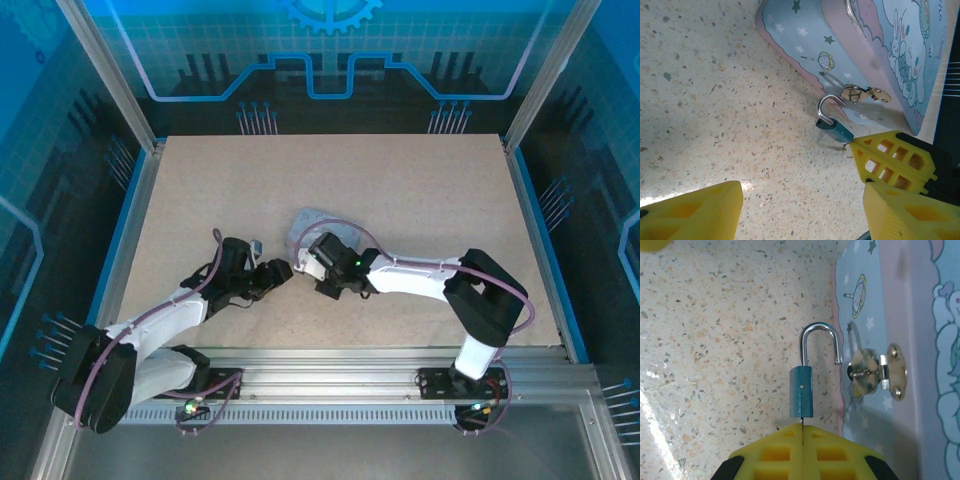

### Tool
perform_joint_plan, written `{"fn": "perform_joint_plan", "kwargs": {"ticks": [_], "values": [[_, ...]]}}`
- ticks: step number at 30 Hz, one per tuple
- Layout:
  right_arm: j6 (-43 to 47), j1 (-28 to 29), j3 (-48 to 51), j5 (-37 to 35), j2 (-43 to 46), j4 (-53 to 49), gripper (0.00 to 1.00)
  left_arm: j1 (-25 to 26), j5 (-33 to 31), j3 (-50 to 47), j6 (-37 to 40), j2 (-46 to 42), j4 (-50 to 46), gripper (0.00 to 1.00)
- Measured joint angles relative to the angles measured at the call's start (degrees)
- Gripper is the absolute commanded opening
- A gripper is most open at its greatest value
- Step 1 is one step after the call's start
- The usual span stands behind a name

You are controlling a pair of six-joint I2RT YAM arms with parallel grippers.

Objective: Unlock a padlock with a key

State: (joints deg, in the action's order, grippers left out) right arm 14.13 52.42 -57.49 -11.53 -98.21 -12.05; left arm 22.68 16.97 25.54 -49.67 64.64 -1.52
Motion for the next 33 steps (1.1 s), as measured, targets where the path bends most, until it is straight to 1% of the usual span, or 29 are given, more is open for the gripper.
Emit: {"fn": "perform_joint_plan", "kwargs": {"ticks": [8, 13, 19, 26, 33], "values": [[-1.8, 0.0, 2.5, 1.6, 3.3, 0.6, 0.00, 0.0, 0.0, 0.0, -0.7, -0.8, -1.0, 0.66], [-3.8, 0.0, 5.1, 1.7, 8.8, 1.4, 0.00, 0.0, 0.0, 0.0, -1.3, -2.2, -1.8, 0.67], [-6.8, -0.4, 10.1, 1.6, 17.5, 2.2, 0.00, 0.0, 0.0, 0.0, -1.3, -3.2, -3.1, 0.67], [-11.1, -5.0, 14.4, 1.2, 27.2, 1.6, 0.00, 0.3, 0.1, 0.0, -1.3, -3.2, -3.4, 0.67], [-16.0, -12.5, 16.3, -0.7, 32.0, -0.8, 0.00, 1.2, 0.1, 0.0, -1.4, -1.7, -3.1, 0.67]]}}
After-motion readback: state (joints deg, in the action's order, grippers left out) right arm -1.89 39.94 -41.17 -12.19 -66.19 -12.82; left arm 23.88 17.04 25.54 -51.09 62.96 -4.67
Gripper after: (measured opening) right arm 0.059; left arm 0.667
